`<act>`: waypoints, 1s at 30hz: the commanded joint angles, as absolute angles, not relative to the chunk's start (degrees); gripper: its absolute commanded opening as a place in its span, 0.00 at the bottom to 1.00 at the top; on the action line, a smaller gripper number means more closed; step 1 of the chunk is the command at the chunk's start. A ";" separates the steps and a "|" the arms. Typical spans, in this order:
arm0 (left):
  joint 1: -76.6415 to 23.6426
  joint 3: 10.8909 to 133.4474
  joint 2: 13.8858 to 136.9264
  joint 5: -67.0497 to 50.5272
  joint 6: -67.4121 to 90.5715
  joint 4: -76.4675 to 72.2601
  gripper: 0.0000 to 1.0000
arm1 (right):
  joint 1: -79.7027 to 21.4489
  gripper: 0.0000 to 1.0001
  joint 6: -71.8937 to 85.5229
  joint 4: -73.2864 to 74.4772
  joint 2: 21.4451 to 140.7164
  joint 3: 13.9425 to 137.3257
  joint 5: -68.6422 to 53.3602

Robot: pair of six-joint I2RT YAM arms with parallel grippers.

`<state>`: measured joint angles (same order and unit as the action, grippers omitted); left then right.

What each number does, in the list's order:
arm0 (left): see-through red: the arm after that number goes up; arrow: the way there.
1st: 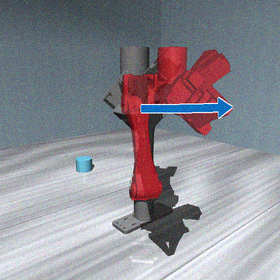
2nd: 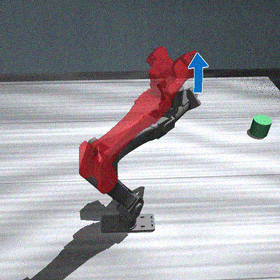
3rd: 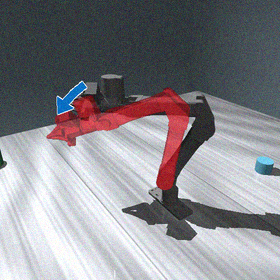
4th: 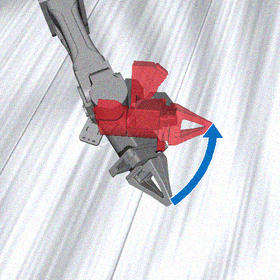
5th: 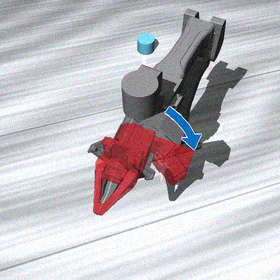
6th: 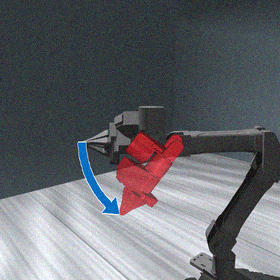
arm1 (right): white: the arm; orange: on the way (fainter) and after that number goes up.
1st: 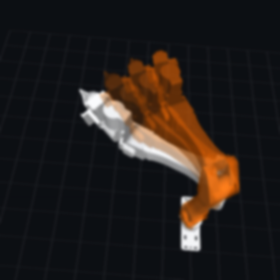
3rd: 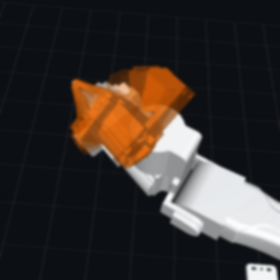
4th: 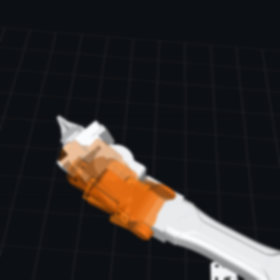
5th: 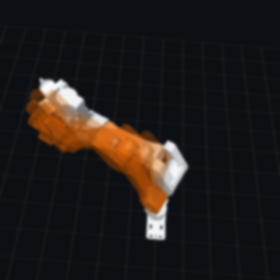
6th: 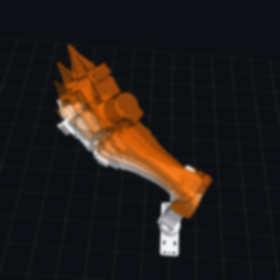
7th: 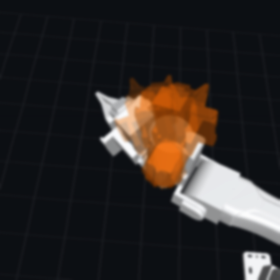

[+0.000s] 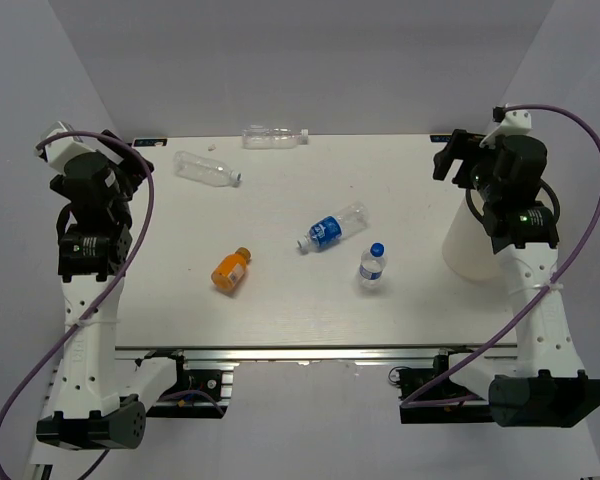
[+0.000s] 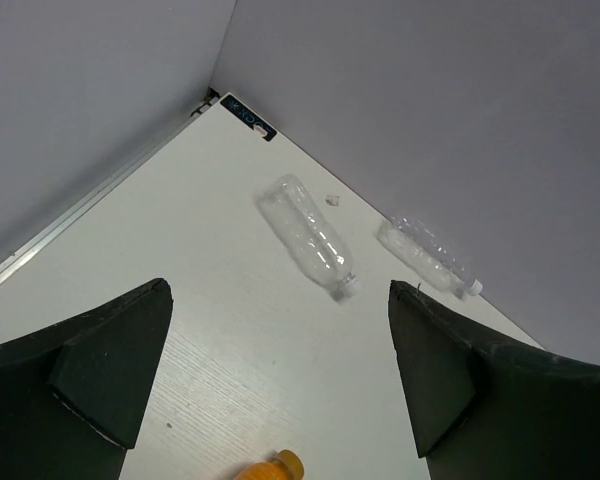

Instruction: Put the plastic bottles in the bin

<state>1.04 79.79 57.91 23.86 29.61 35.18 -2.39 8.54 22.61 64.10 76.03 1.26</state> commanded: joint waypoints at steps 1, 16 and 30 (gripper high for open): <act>1.32 81.21 58.18 21.80 29.36 36.04 0.98 | -3.78 0.89 7.65 20.85 60.92 76.12 -1.20; 1.23 78.14 61.96 17.05 28.65 34.98 0.98 | -26.70 0.89 4.31 38.75 68.38 73.31 -4.88; 1.23 75.94 64.16 15.56 28.65 35.07 0.98 | -34.72 0.85 10.19 35.52 72.15 59.33 13.36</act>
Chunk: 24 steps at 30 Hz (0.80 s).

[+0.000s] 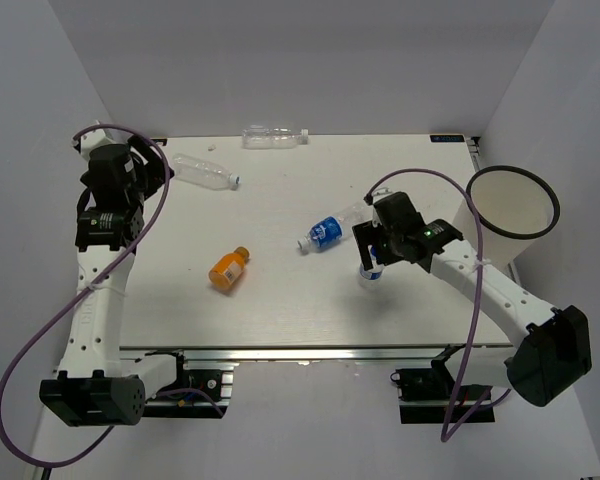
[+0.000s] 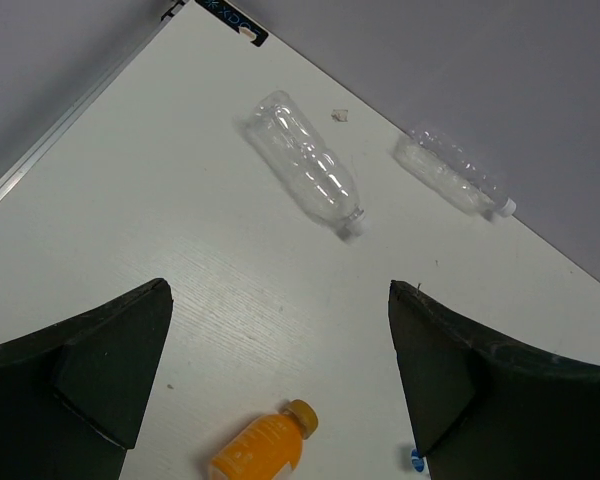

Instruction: Put the plastic bottles in the bin

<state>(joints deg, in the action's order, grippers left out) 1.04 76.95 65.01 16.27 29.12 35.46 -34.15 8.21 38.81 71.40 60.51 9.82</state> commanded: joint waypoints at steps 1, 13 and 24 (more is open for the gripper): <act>1.32 75.76 64.16 15.47 28.74 34.89 0.98 | -34.72 0.83 10.46 34.38 72.25 58.11 13.97; 1.32 74.53 64.42 14.68 28.56 35.07 0.98 | -34.89 0.16 11.78 28.82 71.20 56.34 14.15; 1.23 73.21 65.74 12.75 28.39 34.01 0.98 | -32.88 0.10 6.33 30.76 68.82 82.92 34.51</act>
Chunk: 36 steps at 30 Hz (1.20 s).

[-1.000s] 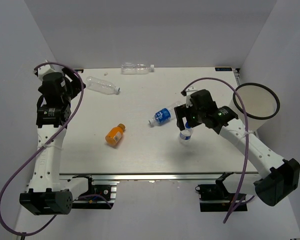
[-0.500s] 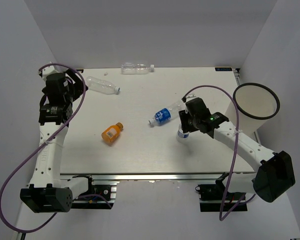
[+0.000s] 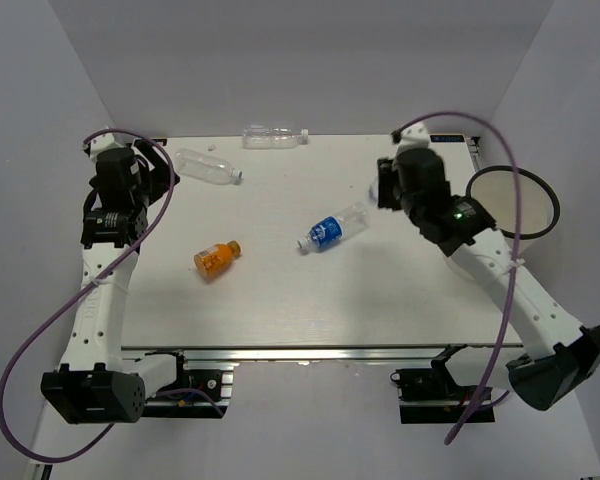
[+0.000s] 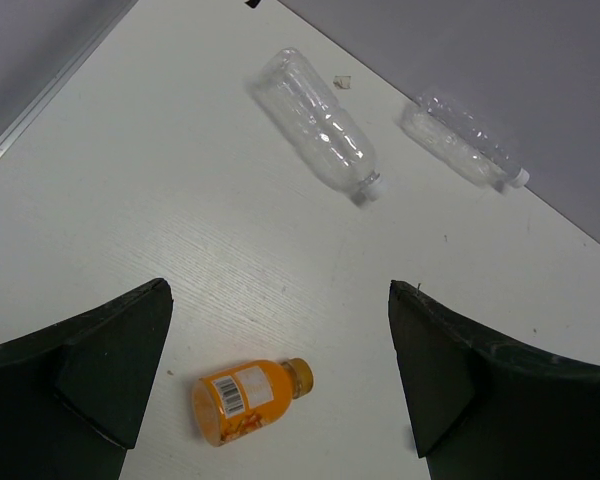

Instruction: Put the plastic bottles in the bin

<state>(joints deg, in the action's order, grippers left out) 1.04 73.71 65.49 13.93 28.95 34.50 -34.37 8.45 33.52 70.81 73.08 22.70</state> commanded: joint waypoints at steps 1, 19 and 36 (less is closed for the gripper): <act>1.23 73.21 65.83 12.83 28.39 34.27 0.98 | -30.52 0.08 6.15 30.41 68.73 84.88 37.76; 1.23 71.72 68.29 18.10 34.54 39.37 0.98 | -2.82 0.18 6.16 37.01 67.50 80.34 51.87; 1.23 72.16 71.11 20.48 35.24 43.95 0.98 | -8.93 0.89 -31.78 31.71 66.44 89.47 -22.73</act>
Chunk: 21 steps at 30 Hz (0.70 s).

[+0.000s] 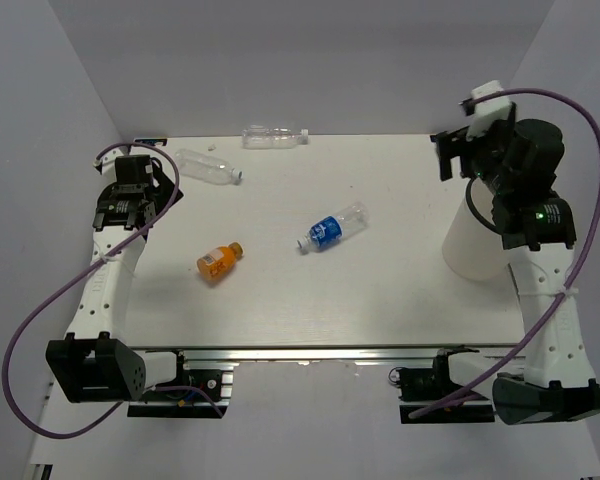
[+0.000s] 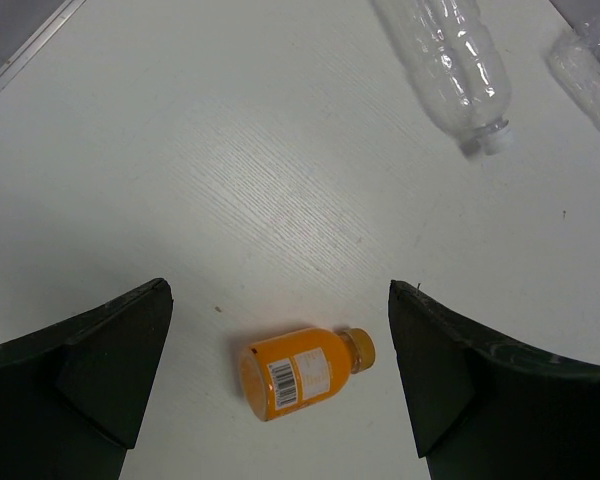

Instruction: Put the plastic bottles in the bin

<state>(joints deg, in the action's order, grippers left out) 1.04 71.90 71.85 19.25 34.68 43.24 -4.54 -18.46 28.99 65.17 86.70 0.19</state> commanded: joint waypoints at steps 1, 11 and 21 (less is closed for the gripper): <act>1.23 72.16 71.02 20.57 35.16 44.03 0.98 | -11.57 0.89 -35.82 33.73 68.19 88.95 -24.68; 1.23 69.61 68.74 19.07 35.95 44.39 0.98 | -29.61 0.89 -63.88 48.07 89.10 93.59 -27.42; 1.23 66.18 66.80 17.93 35.60 44.91 0.98 | -32.52 0.89 -62.06 42.21 107.66 95.73 -16.79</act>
